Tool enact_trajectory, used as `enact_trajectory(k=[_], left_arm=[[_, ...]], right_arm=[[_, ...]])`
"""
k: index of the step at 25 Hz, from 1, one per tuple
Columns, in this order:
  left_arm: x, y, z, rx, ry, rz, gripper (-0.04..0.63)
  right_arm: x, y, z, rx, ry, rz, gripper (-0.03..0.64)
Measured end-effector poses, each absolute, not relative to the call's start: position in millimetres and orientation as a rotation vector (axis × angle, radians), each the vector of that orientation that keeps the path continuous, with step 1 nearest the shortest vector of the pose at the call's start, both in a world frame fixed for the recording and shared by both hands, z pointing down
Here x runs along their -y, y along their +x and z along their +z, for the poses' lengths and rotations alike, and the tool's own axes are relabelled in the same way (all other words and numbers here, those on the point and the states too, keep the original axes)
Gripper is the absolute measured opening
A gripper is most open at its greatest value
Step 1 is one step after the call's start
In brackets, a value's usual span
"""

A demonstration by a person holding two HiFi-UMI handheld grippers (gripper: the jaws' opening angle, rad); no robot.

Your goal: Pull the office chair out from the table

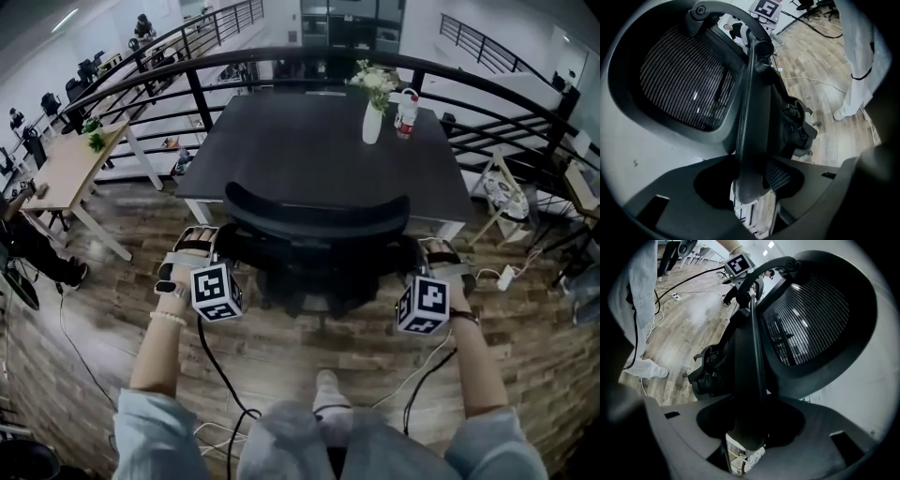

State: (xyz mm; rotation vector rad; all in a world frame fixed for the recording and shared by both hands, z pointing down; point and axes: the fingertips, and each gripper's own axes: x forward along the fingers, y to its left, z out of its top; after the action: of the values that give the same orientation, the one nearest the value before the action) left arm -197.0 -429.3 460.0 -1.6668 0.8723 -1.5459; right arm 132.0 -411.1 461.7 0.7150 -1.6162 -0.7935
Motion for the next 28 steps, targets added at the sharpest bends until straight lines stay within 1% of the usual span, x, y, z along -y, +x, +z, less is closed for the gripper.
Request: enact_trajectory(k=[28], left_arm=[[273.2, -214.7, 457.1, -0.88, -1.661, -1.504, 0.201]], right_arm=[[248.1, 116.8, 459.3, 1.576, 0.792, -0.766, 0.178]])
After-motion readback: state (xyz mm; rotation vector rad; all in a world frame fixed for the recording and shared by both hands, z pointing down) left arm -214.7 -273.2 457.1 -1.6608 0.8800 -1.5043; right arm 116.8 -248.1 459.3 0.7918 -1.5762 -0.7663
